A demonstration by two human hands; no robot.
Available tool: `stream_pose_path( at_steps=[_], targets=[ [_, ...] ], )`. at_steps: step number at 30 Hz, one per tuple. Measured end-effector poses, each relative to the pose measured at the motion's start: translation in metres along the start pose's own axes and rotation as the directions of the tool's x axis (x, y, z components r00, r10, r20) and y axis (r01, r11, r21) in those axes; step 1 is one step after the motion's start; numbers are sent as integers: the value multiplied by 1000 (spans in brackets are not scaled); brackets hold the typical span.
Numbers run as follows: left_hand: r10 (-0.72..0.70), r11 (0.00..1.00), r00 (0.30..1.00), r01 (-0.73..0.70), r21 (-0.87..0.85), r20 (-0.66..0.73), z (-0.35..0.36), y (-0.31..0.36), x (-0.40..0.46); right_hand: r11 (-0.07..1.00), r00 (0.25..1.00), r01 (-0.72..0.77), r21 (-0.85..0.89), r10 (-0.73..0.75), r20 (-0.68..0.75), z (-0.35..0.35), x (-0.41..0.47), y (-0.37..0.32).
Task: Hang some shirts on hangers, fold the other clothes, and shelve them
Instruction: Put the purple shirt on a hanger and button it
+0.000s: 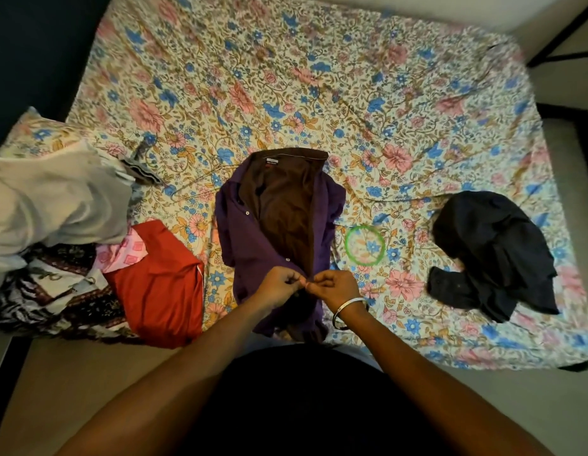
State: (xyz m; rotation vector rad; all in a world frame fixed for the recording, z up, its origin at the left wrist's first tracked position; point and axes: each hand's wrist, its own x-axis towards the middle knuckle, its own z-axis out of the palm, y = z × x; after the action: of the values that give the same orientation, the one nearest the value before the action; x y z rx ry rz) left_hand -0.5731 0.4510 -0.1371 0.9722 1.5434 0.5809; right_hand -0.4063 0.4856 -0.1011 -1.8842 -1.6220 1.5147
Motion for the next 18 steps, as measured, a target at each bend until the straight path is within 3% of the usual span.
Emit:
stream_pose_path(
  at_steps=[6, 12, 18],
  targets=[
    [-5, 1000, 1000, 5, -4, -6, -1, -1, -2, 960, 996, 82, -266, -91, -21, -1, 2, -2],
    [2, 998, 1000, -1, 62, -6, 1, -12, -3, 983, 997, 73, -167, -74, 0, 6, -7, -2],
    [25, 1000, 998, -25, 0, -54, 0, -6, -7, 974, 997, 70, -216, -71, 2, 8, -9, -6]
  ],
)
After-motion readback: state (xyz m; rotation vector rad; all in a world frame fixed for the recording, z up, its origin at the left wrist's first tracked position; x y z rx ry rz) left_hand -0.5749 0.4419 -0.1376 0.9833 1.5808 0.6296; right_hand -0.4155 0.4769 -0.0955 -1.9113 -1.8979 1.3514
